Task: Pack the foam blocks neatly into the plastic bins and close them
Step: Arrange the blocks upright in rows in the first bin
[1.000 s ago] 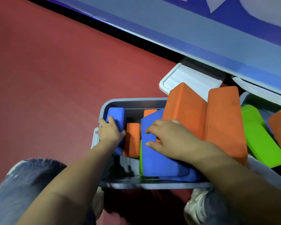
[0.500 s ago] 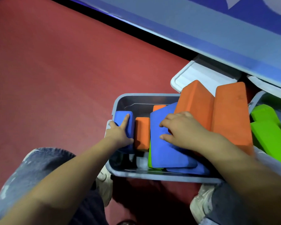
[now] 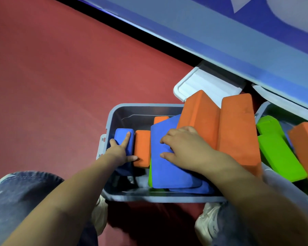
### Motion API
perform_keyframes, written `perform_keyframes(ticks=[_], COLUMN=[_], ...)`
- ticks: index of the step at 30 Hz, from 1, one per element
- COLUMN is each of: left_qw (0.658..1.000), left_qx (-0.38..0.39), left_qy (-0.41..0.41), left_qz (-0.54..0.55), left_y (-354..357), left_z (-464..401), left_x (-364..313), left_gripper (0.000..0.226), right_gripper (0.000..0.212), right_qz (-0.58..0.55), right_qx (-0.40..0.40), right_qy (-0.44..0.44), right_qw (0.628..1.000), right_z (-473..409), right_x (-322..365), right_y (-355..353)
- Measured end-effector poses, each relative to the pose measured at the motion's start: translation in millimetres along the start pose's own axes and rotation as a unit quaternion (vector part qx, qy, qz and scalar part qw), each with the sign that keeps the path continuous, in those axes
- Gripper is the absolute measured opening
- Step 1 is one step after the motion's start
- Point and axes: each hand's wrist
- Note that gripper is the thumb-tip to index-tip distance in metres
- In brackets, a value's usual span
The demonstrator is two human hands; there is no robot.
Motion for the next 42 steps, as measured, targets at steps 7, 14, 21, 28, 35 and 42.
perform_keyframes(ticks=[7,14,21,28,35,42], left_qw=[0.994,0.993,0.994,0.951,0.901,0.839], left_qx=[-0.099,-0.082,0.012,-0.139,0.049,0.055], left_qy=[-0.023,-0.071,-0.101,0.012,0.248,0.262], left_qz=[0.050,-0.039,-0.035,0.275,0.353,0.473], left_y=[32,44,23,-32,-13,22], left_z=[-7,-14,-15,46,124,130], left_x=[-2,0,-11,-74,-157,-169], left_gripper=[0.066,0.080,0.085,0.063,0.091,0.085], right_gripper=[0.045,0.045,0.047,0.041,0.063,0.104], right_qz=[0.006,0.013,-0.012,-0.065,-0.295,-0.351], right_qx=[0.015,0.028,0.019,-0.160,-0.311,-0.191], right_qy=[-0.005,-0.001,-0.008,0.027,0.247,0.172], right_qw=[1.000,1.000,1.000,0.985,0.869,0.900], right_z=[-2,-2,9,65,109,115], right_x=[-1,0,5,-11,-54,-36], right_y=[-1,-2,-8,-34,-11,33])
Point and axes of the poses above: each hand's wrist, its own z-axis away from the middle knuckle, its own y-axis out of the palm, x = y × z, and after that the axes turned 14 degrees about x, right-handed
